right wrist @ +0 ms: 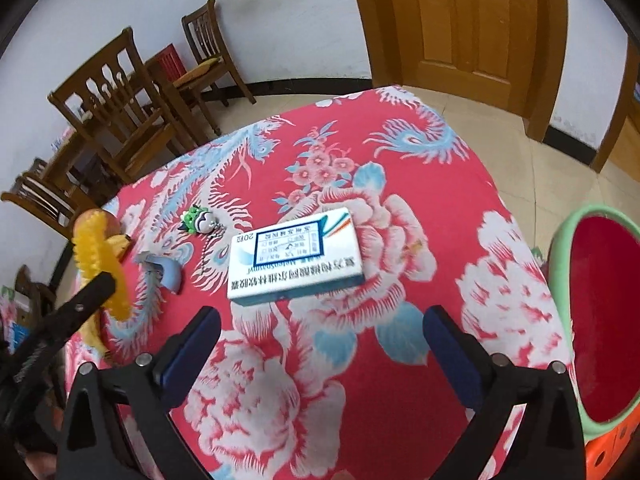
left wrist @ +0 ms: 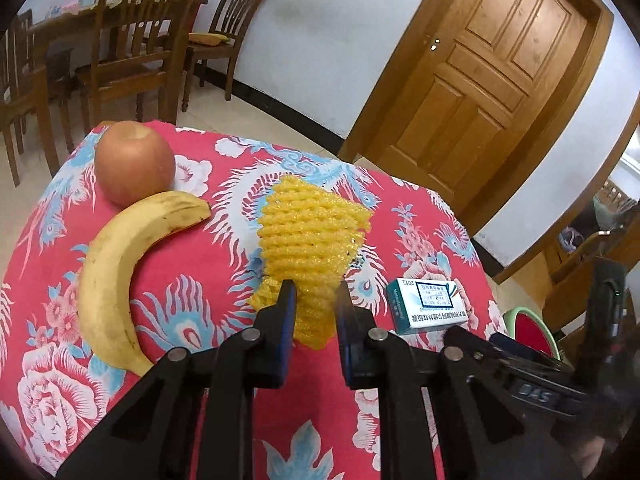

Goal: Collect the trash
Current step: 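Grasp the second yellow foam net with the left tool while the right tool grasps the medicine box, then carry the foam net and medicine box over the bucket and open both tools, then move both tools back over the table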

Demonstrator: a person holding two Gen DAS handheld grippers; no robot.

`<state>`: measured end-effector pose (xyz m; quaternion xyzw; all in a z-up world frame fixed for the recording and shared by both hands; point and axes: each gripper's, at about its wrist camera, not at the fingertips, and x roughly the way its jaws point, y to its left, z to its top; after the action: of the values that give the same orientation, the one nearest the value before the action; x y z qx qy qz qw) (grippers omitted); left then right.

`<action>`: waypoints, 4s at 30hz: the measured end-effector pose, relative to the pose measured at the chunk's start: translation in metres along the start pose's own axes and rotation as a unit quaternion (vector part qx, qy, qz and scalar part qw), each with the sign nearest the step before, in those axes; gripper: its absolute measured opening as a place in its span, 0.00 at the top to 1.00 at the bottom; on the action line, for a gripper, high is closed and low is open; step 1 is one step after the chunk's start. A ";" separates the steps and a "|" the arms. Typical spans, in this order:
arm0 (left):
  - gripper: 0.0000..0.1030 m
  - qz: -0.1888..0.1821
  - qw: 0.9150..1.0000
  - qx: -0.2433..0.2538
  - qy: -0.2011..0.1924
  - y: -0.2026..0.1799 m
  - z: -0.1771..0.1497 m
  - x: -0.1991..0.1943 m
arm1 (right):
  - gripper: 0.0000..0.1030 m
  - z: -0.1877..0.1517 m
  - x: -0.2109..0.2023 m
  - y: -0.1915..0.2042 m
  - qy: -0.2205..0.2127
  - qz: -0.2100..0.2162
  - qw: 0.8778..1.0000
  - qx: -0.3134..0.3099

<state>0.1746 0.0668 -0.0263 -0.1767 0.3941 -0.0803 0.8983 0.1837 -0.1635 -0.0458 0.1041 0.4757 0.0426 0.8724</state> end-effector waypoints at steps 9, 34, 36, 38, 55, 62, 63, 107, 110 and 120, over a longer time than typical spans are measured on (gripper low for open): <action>0.82 -0.004 1.000 -0.013 0.002 0.008 -0.001 0.002 | 0.00 0.009 0.027 0.019 0.003 -0.027 0.998 -0.049; 0.82 -0.007 1.000 0.023 0.003 -0.022 -0.009 -0.008 | 0.10 -0.007 -0.007 -0.009 -0.026 0.000 1.000 -0.004; 0.82 -0.010 1.000 0.026 0.004 -0.027 -0.010 -0.011 | 0.10 -0.012 -0.018 -0.016 -0.030 0.011 0.999 0.006; 0.82 -0.016 0.999 0.027 0.004 -0.032 -0.012 -0.014 | 0.10 -0.017 -0.028 -0.023 -0.033 0.019 0.999 0.016; 0.82 -0.057 0.995 0.080 0.022 -0.104 -0.034 -0.020 | 0.10 -0.048 -0.104 -0.091 -0.089 0.036 0.991 0.098; 0.82 -0.077 0.990 0.107 0.040 -0.141 -0.046 -0.016 | 0.10 -0.060 -0.123 -0.130 -0.104 0.024 0.986 0.131; 0.82 -0.080 0.990 0.111 0.043 -0.147 -0.048 -0.015 | 0.10 -0.061 -0.125 -0.136 -0.105 0.022 0.985 0.137; 0.58 -0.143 0.943 0.255 0.159 -0.322 -0.130 0.054 | 0.07 -0.095 -0.131 -0.303 -0.105 -0.026 0.950 0.293; 0.56 -0.142 0.944 0.254 0.157 -0.322 -0.129 0.053 | 0.06 -0.096 -0.134 -0.304 -0.109 -0.028 0.950 0.292; 0.55 -0.124 0.955 0.230 0.137 -0.297 -0.111 0.041 | 0.06 -0.094 -0.144 -0.290 -0.116 -0.026 0.954 0.276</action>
<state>0.1189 -0.2472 -0.0108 -0.0002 0.4597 -0.3028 0.8348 0.0190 -0.4576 -0.0415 0.3323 0.3673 -0.1251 0.8596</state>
